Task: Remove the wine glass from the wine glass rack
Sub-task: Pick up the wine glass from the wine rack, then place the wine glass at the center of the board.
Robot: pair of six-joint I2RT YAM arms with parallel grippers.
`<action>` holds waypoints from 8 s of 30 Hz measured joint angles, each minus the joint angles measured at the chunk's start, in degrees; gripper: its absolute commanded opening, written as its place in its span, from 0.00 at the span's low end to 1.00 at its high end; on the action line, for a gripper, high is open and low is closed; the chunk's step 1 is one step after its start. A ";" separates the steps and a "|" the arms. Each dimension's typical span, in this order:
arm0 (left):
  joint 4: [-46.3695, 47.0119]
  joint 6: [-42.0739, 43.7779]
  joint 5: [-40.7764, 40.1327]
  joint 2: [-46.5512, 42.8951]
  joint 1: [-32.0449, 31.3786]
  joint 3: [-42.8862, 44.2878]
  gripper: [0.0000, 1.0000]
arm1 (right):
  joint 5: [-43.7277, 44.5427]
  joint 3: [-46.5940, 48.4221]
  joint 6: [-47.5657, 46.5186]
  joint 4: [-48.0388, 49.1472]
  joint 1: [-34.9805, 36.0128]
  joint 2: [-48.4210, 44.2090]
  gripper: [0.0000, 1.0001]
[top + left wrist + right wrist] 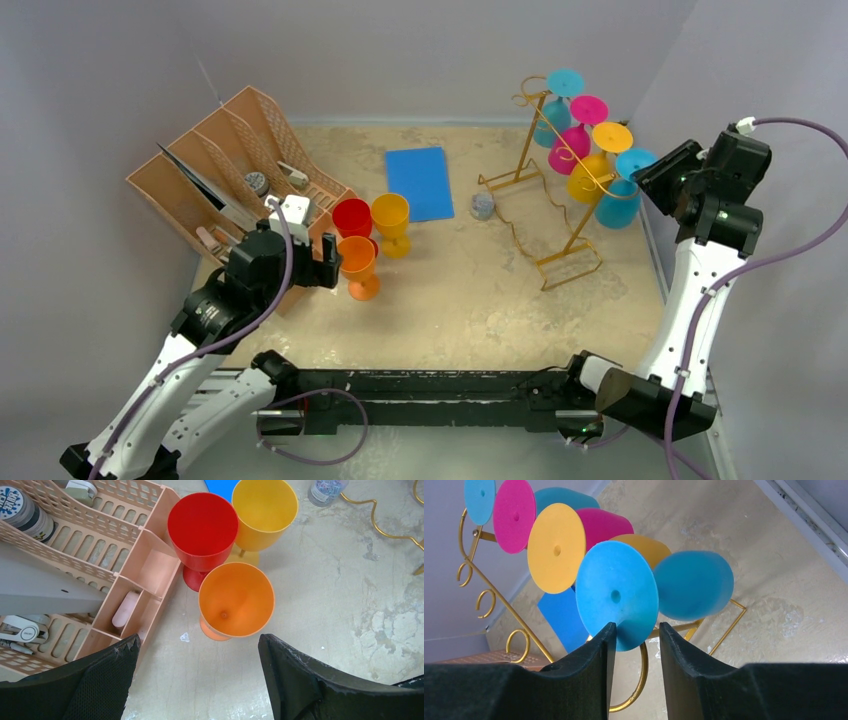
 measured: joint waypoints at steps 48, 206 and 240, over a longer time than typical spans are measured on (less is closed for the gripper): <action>0.59 0.42 3.21 0.70 1.81 -0.02 0.86 | -2.49 -3.30 6.34 8.17 -0.22 -3.74 0.00; 37.99 -13.57 52.87 21.53 -8.48 -0.83 0.55 | -27.63 -27.56 -3.13 13.68 51.82 -14.58 0.00; 46.69 -17.33 54.88 23.54 -10.23 -3.98 0.00 | -28.30 -34.45 -0.72 24.44 55.08 -13.42 0.68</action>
